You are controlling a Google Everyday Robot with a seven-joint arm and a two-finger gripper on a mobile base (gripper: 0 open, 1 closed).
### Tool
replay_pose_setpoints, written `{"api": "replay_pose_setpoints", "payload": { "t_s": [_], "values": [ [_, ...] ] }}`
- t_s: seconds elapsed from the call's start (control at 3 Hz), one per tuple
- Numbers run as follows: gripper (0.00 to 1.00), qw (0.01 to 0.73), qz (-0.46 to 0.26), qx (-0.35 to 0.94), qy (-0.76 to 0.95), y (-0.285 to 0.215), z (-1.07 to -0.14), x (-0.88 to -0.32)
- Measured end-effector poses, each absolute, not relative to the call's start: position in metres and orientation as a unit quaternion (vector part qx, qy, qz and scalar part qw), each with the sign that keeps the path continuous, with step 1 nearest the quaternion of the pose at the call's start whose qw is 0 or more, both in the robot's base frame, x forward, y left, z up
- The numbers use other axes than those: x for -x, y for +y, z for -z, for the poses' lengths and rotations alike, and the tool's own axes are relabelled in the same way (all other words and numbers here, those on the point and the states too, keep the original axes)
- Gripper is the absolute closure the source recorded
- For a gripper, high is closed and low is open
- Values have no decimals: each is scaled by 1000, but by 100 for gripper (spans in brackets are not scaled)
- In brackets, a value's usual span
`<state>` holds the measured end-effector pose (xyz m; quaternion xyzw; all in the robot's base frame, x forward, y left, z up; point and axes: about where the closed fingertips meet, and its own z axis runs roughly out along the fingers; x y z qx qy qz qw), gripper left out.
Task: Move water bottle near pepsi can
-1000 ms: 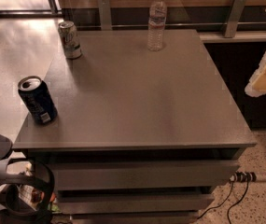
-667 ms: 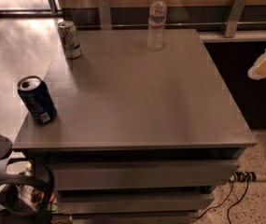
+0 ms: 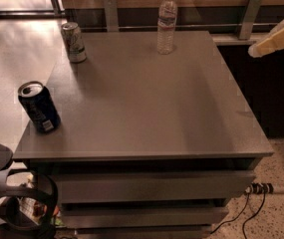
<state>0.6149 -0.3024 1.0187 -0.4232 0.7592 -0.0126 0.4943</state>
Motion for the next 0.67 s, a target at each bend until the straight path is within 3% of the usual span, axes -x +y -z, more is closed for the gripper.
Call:
{"api": "replay_pose_setpoints", "payload": {
  "t_s": [0.33,0.67],
  "values": [
    [0,537,-69,391,744,-289,-1014,-646],
    [0,544,-87,385,741,-284,-1012,-652]
  ]
}}
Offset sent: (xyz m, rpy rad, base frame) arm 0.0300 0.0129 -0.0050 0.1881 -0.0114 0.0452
